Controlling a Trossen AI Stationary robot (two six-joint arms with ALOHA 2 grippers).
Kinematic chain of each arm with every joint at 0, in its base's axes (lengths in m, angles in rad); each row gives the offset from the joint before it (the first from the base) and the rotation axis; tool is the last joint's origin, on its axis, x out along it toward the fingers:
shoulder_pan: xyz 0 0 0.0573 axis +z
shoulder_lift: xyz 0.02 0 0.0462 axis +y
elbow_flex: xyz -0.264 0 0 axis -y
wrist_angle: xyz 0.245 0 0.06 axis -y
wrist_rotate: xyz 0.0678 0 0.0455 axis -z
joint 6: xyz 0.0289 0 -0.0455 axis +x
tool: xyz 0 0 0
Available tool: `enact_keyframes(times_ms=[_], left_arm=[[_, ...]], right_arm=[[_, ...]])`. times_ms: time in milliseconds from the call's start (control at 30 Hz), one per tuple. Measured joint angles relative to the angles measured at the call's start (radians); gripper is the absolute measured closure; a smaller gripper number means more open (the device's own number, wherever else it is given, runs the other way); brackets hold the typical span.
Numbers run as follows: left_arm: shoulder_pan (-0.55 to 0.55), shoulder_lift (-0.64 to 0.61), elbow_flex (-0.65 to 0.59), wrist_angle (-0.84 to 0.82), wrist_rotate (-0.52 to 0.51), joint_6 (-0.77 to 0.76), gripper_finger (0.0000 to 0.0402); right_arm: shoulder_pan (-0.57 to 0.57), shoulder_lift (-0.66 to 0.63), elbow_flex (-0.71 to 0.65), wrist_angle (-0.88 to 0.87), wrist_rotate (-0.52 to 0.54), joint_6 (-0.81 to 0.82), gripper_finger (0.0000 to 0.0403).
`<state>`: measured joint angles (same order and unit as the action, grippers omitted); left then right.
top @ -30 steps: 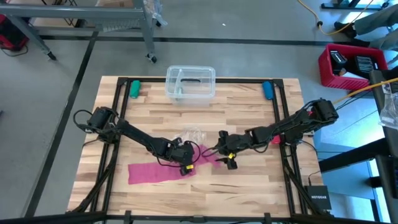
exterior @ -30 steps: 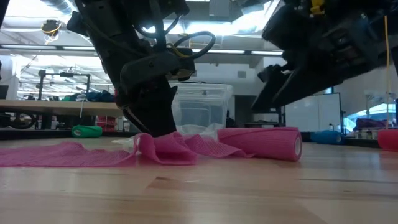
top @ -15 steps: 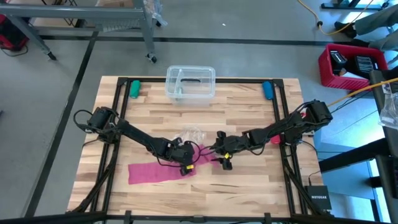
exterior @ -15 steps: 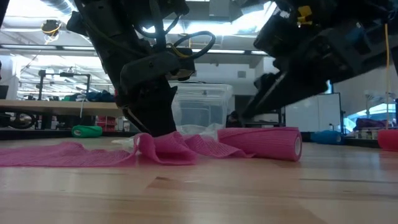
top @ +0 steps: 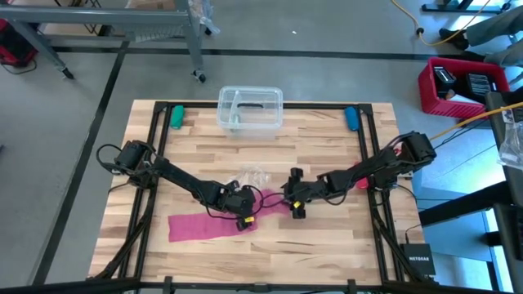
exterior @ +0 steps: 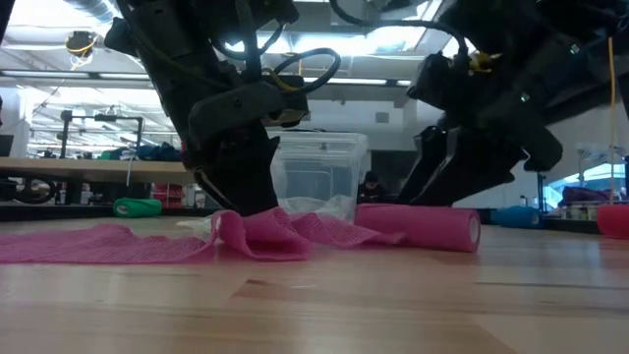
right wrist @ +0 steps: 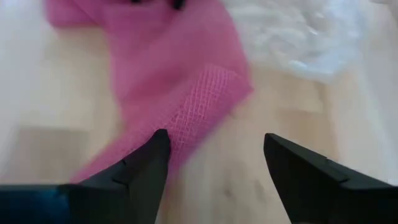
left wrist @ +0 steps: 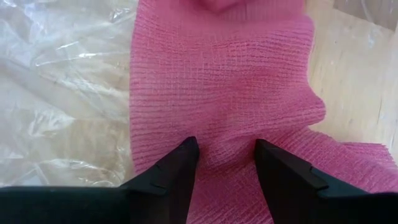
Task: Roll bandage
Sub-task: Roll the pink bandage
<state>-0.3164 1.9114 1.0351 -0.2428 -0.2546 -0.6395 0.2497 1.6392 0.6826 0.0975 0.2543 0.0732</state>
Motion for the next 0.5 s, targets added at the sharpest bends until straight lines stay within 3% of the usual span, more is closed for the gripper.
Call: enact_keyframes(times_ms=[167,500], left_arm=[[0.000,0.000,0.000,0.000,-0.001,0.019,0.0244],[0.000,0.001,-0.001,0.009,-0.012,0.024,0.0244]], right_arm=[[-0.002,-0.031,-0.006,-0.100,0.116,-0.018,0.0139],[-0.002,-0.052,0.008,-0.098,0.094,-0.028,0.0139]])
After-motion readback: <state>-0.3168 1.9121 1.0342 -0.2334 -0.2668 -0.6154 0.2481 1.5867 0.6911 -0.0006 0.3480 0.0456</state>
